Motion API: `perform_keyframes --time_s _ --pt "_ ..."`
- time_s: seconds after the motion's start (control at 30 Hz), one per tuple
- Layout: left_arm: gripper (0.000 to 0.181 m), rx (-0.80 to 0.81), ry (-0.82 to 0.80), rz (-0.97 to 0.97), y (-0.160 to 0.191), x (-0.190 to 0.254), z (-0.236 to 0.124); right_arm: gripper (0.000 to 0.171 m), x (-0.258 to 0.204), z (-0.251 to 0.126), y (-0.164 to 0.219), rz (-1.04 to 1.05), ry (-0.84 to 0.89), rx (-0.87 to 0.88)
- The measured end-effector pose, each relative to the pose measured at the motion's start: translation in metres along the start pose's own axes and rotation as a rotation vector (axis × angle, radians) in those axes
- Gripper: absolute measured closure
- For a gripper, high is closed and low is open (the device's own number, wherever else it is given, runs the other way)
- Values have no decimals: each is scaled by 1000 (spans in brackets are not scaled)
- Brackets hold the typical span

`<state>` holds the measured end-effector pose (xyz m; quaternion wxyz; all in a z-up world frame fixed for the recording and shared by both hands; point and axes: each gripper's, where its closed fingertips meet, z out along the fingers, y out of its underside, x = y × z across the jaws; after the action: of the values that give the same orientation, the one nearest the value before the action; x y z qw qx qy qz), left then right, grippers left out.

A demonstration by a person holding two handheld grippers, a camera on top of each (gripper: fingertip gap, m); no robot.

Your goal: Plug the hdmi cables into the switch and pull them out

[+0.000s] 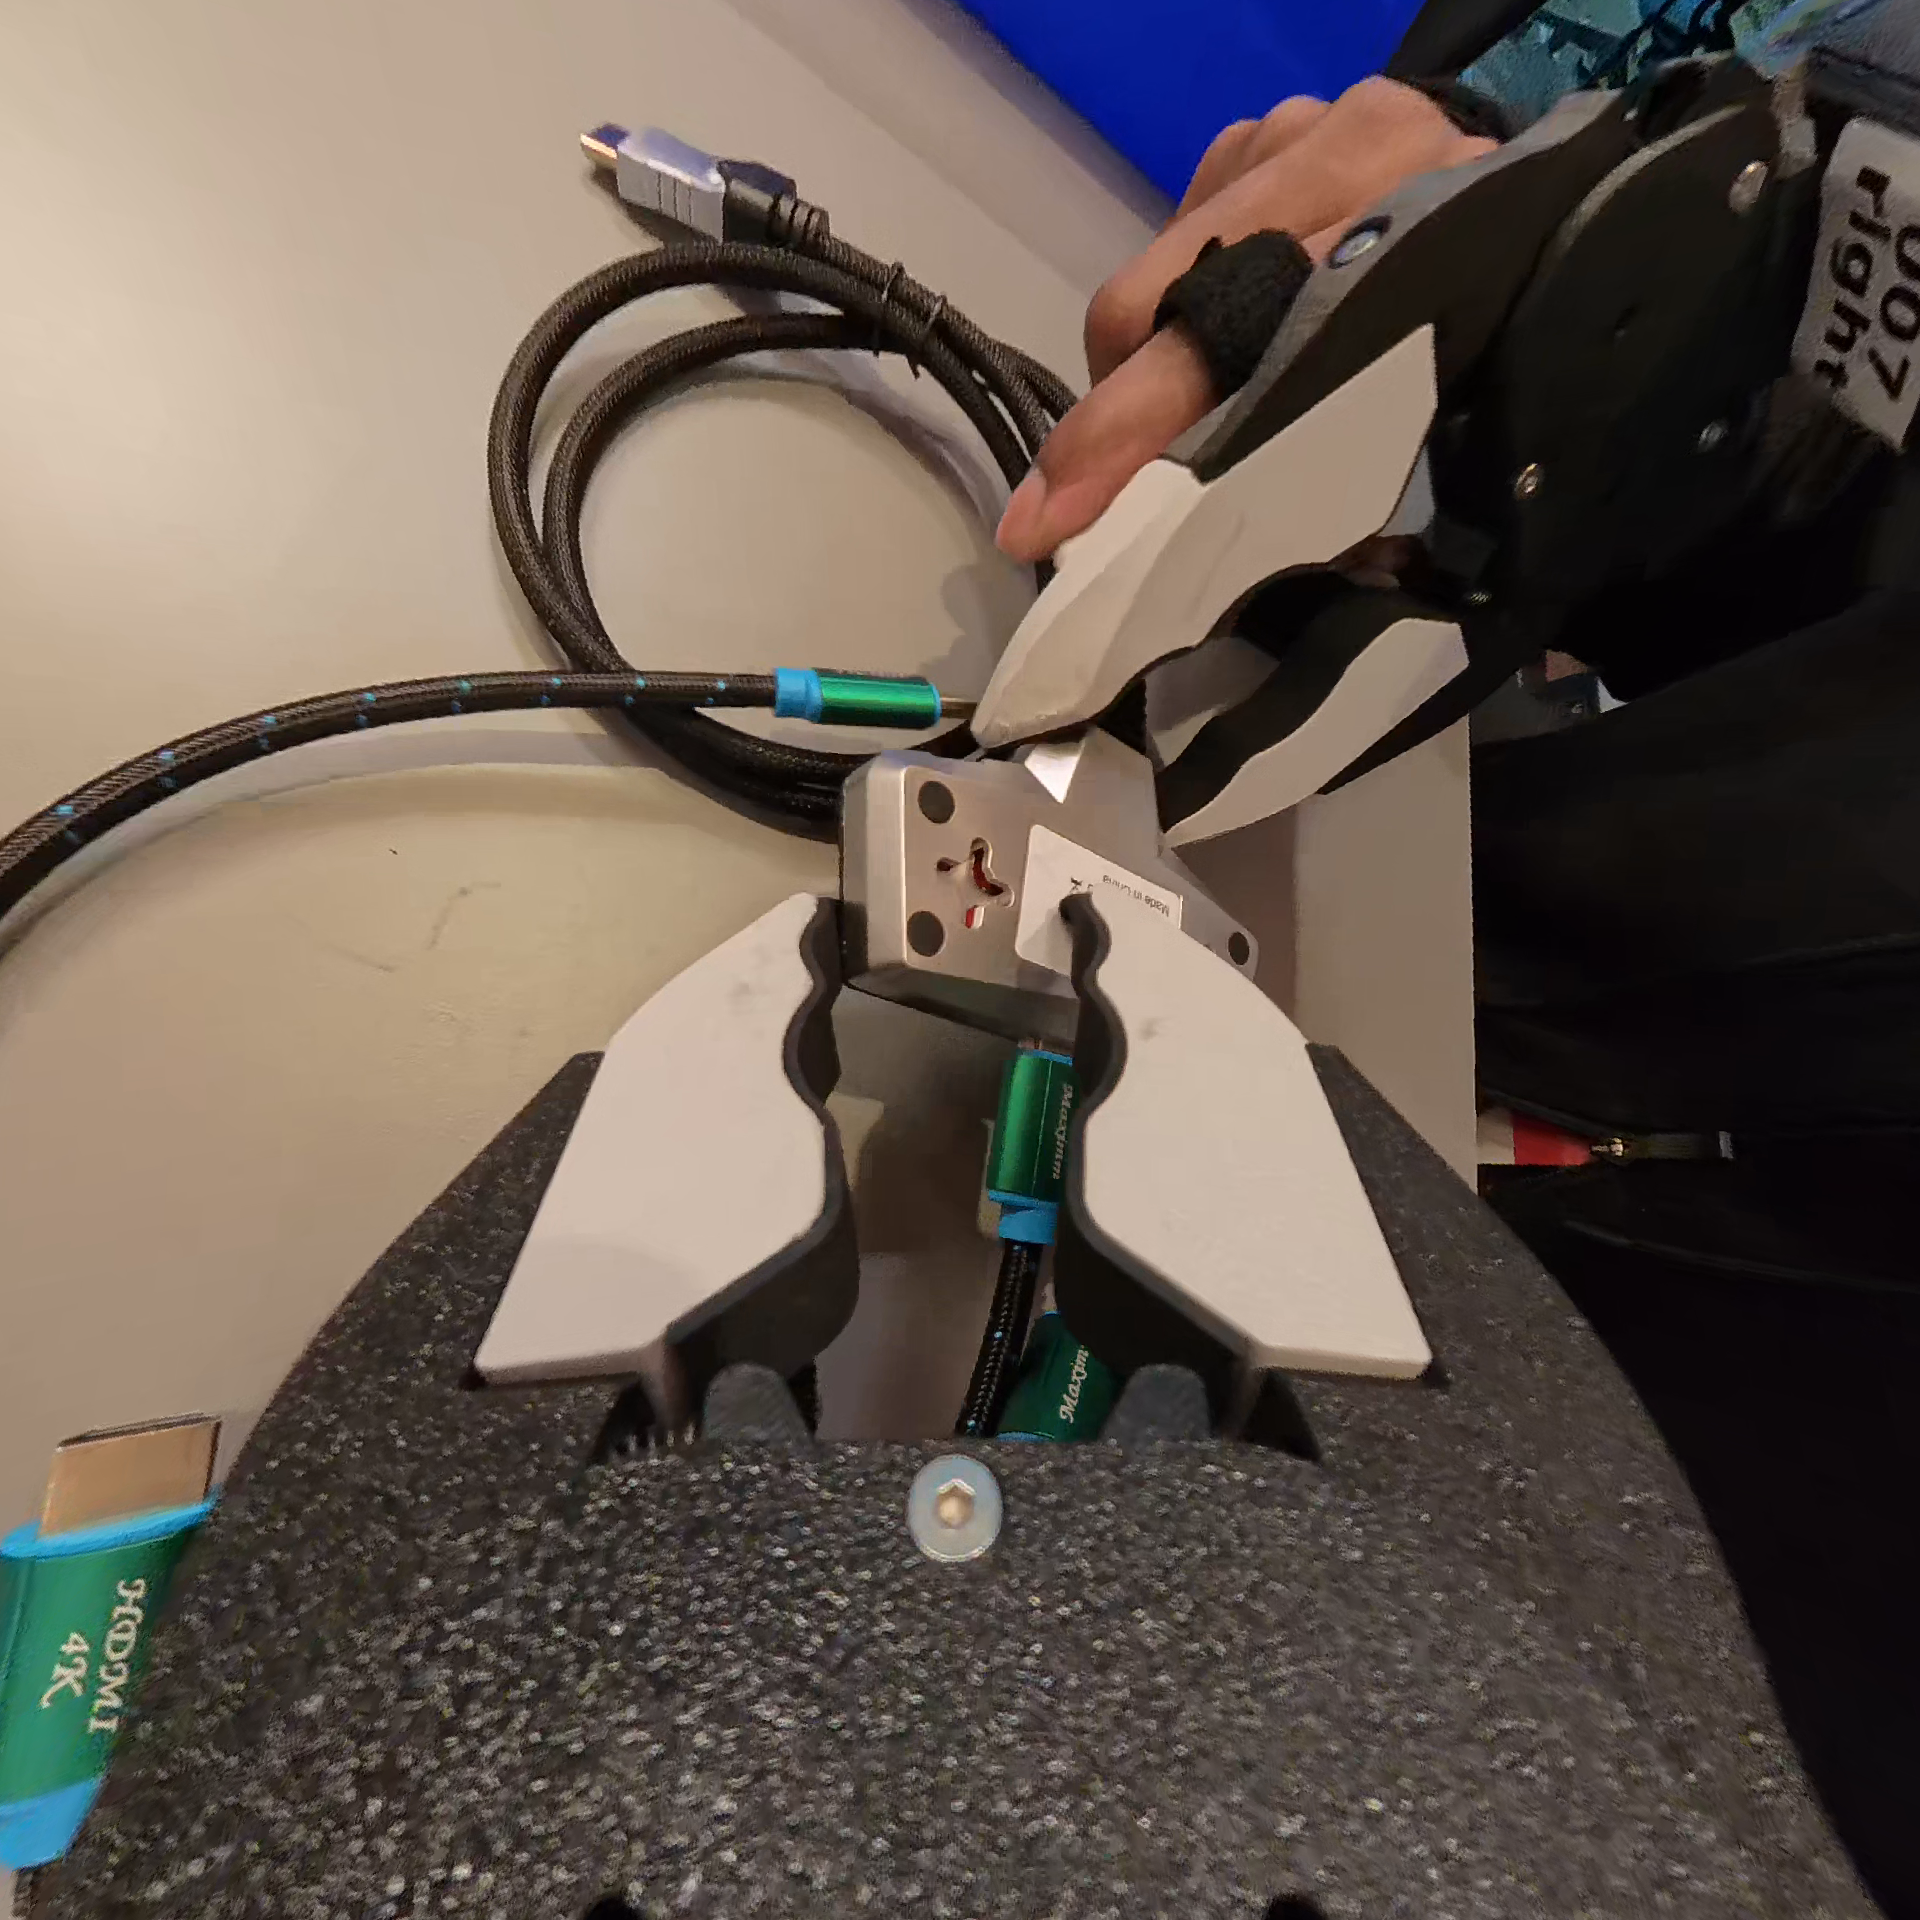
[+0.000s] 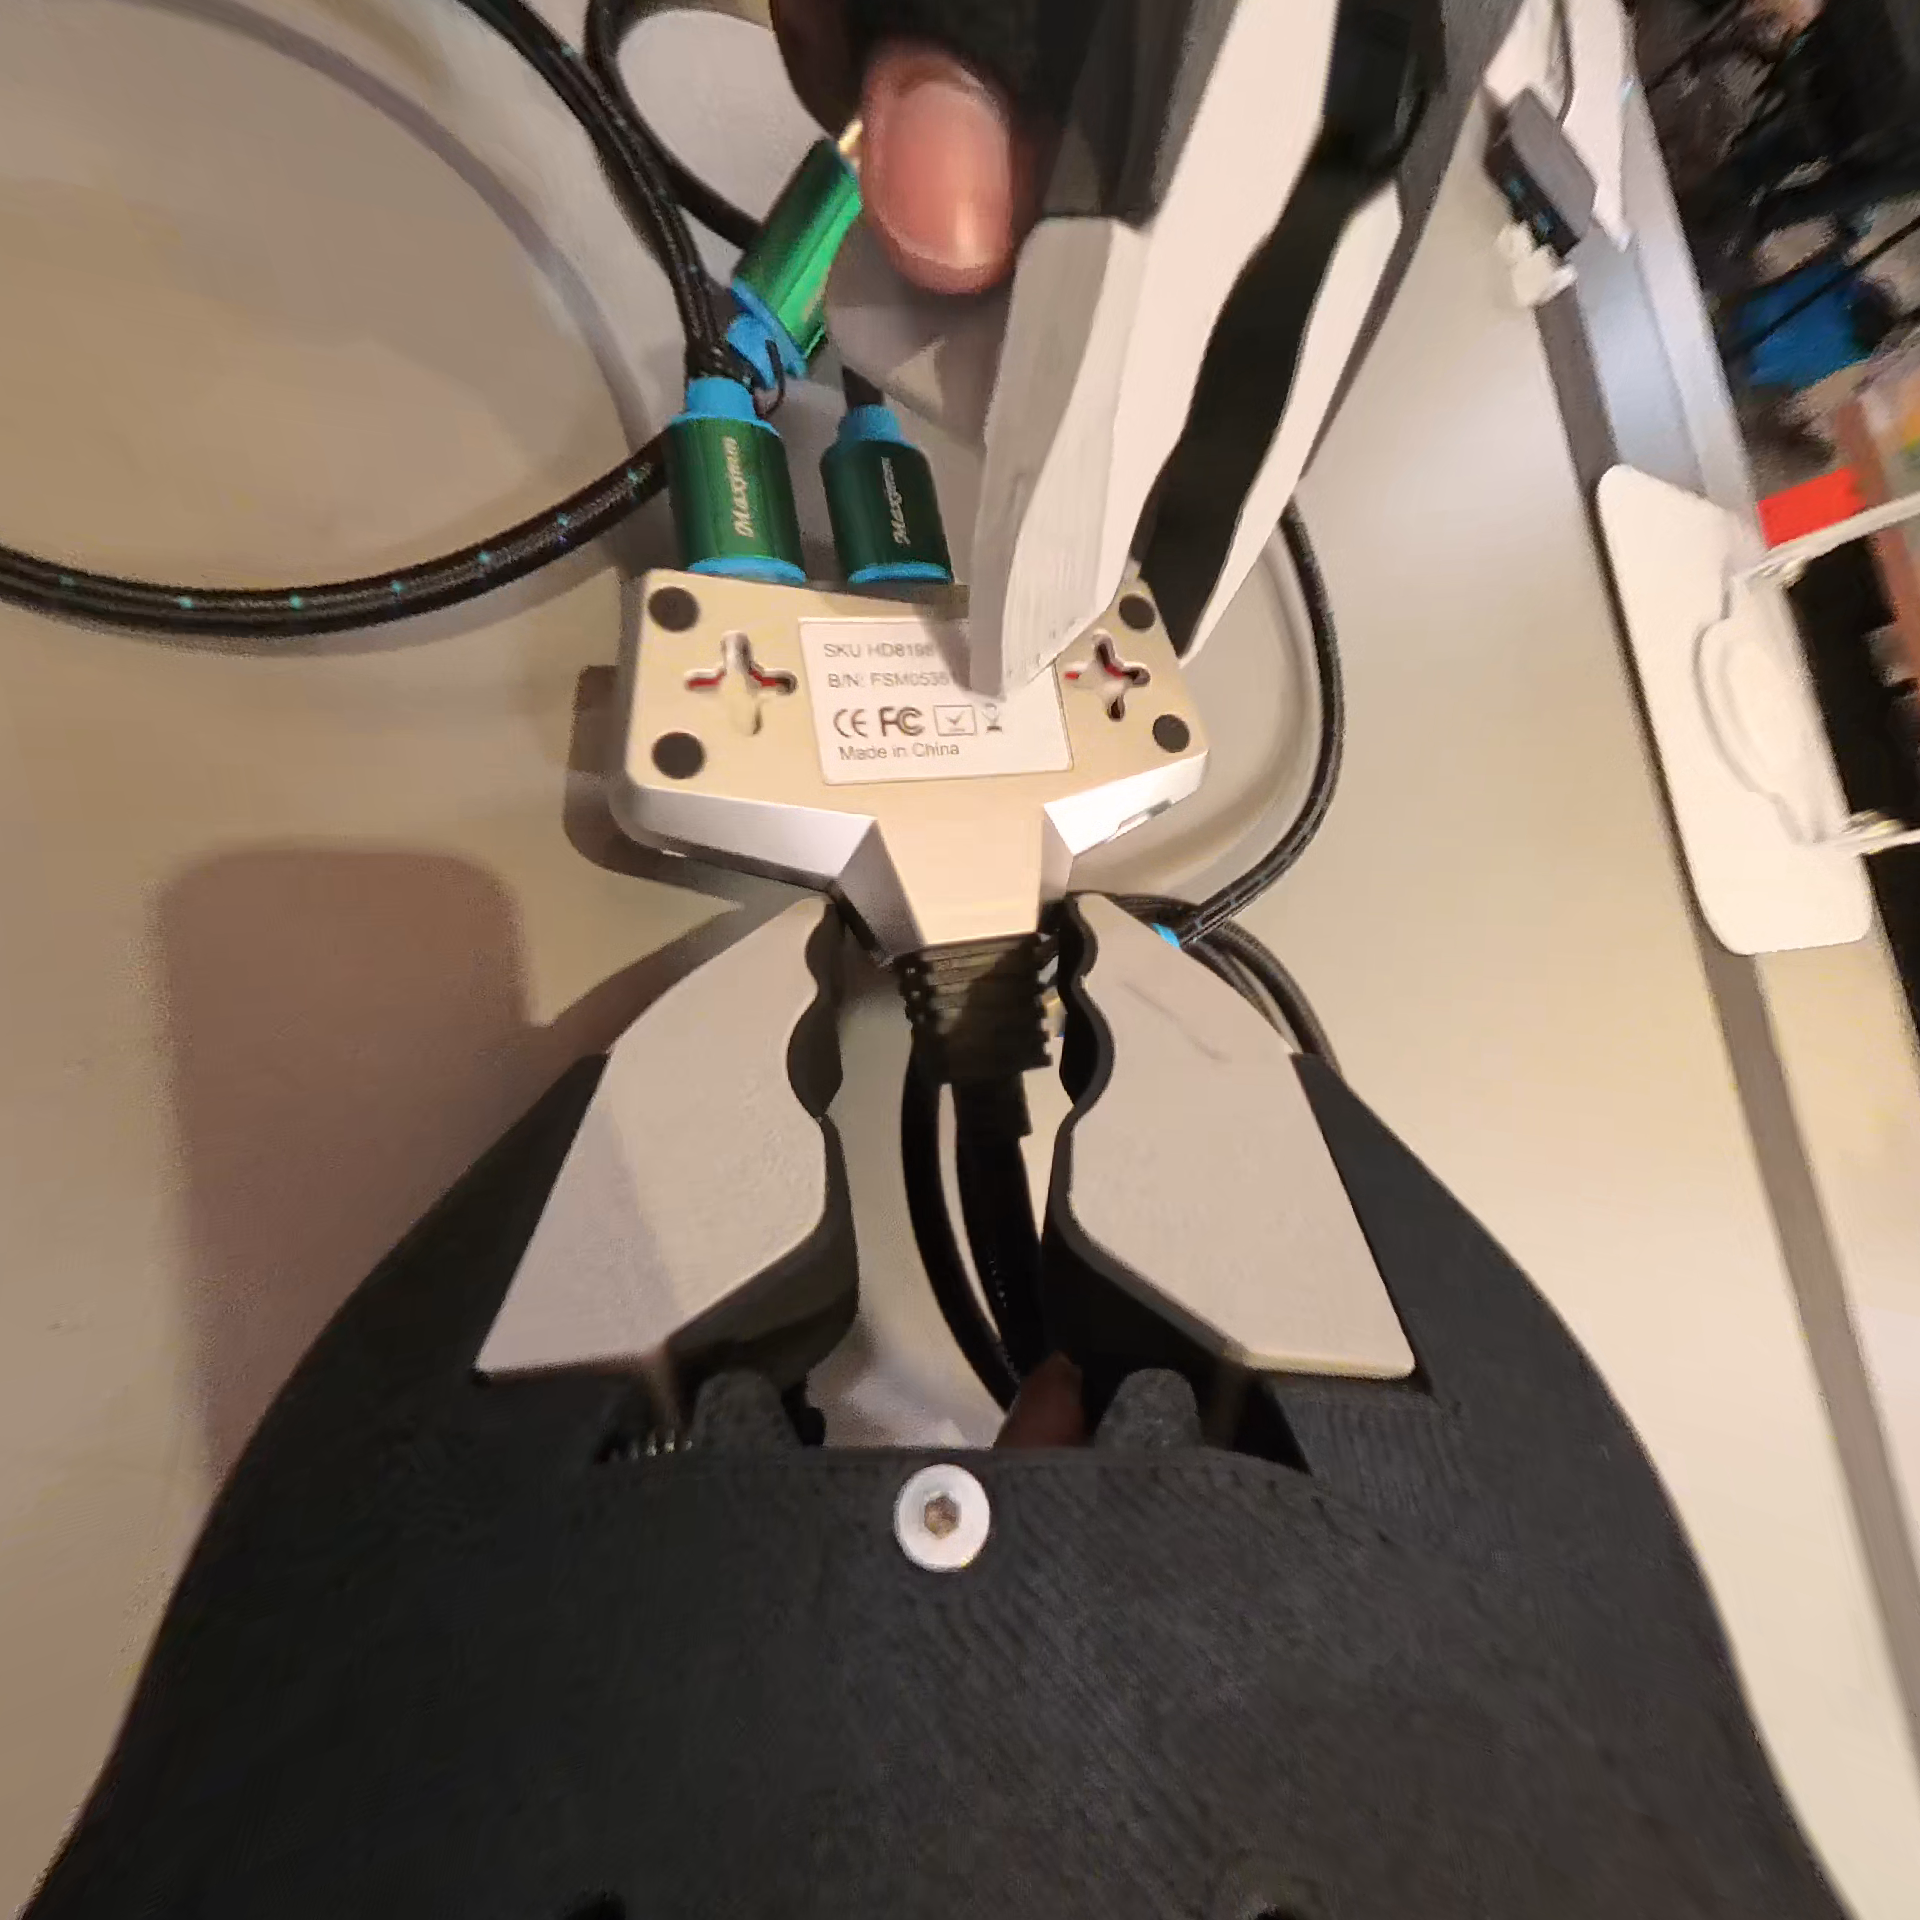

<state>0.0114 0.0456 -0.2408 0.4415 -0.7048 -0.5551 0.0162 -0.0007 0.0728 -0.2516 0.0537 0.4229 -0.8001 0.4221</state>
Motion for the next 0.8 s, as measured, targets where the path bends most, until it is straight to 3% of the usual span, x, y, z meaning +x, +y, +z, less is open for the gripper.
perform_keyframes --time_s 0.33,0.6,0.7,0.8 --pt "142 22 -70 102 -13 11 -10 117 2 -35 -19 297 -398 3" --pt "142 -14 -160 284 -21 30 -17 115 4 -15 -41 390 -684 -51" --pt "166 -9 -228 356 -26 32 -21 117 -12 -12 -40 378 -807 -88" --pt "181 110 -134 387 -43 56 -33 119 -32 1 -27 351 -851 -172"
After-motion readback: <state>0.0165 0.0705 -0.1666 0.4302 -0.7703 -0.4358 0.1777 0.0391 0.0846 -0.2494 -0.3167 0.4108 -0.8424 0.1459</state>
